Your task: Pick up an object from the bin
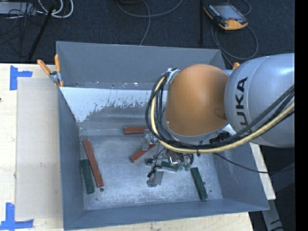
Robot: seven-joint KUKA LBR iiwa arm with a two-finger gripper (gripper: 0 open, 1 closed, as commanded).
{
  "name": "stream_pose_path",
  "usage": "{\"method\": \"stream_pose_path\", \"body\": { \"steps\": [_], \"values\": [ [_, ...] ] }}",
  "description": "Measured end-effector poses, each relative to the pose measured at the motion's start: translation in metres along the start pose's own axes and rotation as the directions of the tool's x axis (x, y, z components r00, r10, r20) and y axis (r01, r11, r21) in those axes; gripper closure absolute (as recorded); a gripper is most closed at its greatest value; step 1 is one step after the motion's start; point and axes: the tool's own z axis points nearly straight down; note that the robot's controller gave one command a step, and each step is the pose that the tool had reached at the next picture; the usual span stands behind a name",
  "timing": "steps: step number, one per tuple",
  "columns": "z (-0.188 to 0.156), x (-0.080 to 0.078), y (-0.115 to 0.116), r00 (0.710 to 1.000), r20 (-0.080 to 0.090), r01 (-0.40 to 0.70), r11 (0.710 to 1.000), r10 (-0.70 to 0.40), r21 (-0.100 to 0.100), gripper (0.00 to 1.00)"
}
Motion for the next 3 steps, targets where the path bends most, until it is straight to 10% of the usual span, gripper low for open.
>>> {"method": "stream_pose_path", "body": {
  "steps": [1,2,3],
  "values": [
    [0.031,-0.020,-0.067,0.998,0.005,0.056,0.998,-0.056,0.000,0.00],
    [0.160,-0.051,-0.081,1.000,0.012,0.021,1.000,-0.021,-0.001,0.00],
    [0.157,-0.051,-0.081,1.000,0.011,0.020,1.000,-0.020,-0.001,1.00]
  ]
}}
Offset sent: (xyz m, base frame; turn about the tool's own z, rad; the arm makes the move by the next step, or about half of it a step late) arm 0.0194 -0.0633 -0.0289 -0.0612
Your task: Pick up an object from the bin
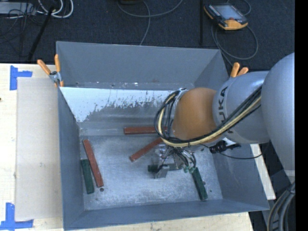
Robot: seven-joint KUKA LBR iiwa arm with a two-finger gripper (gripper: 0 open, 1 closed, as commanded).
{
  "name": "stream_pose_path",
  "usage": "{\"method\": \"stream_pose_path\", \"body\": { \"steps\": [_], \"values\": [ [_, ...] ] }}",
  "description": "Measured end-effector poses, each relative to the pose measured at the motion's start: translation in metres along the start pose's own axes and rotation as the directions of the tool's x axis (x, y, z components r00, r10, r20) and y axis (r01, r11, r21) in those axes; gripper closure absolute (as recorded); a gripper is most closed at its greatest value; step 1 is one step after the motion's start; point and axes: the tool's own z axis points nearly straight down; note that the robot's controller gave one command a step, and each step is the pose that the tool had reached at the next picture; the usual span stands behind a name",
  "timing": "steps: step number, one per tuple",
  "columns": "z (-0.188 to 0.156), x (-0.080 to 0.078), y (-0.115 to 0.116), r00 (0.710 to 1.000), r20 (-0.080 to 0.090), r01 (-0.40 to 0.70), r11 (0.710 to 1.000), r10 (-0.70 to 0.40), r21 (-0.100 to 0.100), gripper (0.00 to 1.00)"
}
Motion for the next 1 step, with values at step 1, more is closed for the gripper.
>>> {"method": "stream_pose_path", "body": {
  "steps": [1],
  "values": [
    [-0.1514,0.0134,0.0135,1.000,0.007,0.020,1.000,-0.020,0.000,1.00]
  ]
}}
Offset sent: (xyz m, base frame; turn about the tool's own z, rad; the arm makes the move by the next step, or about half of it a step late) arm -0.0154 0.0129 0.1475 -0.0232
